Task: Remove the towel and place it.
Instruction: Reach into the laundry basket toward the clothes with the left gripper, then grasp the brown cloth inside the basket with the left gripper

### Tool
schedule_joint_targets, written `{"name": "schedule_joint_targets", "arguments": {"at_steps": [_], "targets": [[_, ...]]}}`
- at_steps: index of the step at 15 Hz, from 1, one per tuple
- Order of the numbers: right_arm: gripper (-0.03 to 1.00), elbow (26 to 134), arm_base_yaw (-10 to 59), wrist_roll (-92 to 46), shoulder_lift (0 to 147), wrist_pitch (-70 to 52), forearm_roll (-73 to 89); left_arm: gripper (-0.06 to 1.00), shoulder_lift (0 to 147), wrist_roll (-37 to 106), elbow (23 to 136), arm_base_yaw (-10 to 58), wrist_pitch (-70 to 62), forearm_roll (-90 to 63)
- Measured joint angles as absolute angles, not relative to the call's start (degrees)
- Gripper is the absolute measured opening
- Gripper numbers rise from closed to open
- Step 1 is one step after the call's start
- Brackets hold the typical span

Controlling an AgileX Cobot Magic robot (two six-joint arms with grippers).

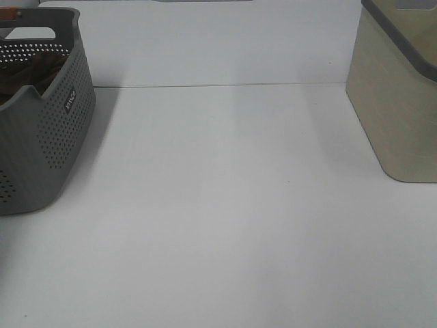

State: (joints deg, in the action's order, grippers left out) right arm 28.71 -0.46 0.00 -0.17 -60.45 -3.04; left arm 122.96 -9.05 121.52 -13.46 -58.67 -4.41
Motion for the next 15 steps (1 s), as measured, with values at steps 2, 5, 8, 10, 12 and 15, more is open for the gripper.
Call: {"name": "schedule_joint_targets", "arguments": {"at_steps": [2,5,8,10,12,15], "targets": [[0.70,28.71,-0.46,0.00,-0.17,-60.45,-3.04,0.62,126.85,-9.17,124.85,-14.15,-58.33,-4.64],[0.70,28.71,-0.46,0.00,-0.17,-60.45,-3.04,0.62,131.78,-9.22,126.51,-14.21,-58.21,-4.87],[0.70,28.71,-0.46,0.00,-0.17,-60.45,-3.04,0.62,134.36,-9.22,126.62,-14.21,-56.67,-4.35],[0.70,28.71,-0.46,0.00,-0.17,-60.45,-3.04,0.60,134.93,-9.22,126.68,-14.21,-53.86,-4.41],[0.70,28.71,-0.46,0.00,-0.17,-60.45,-3.04,0.51,135.45,-9.22,126.80,-14.15,-51.97,-4.41],[0.70,28.71,-0.46,0.00,-0.17,-60.45,-3.04,0.31,135.68,-9.22,126.80,-14.15,-50.99,-4.41]]}}
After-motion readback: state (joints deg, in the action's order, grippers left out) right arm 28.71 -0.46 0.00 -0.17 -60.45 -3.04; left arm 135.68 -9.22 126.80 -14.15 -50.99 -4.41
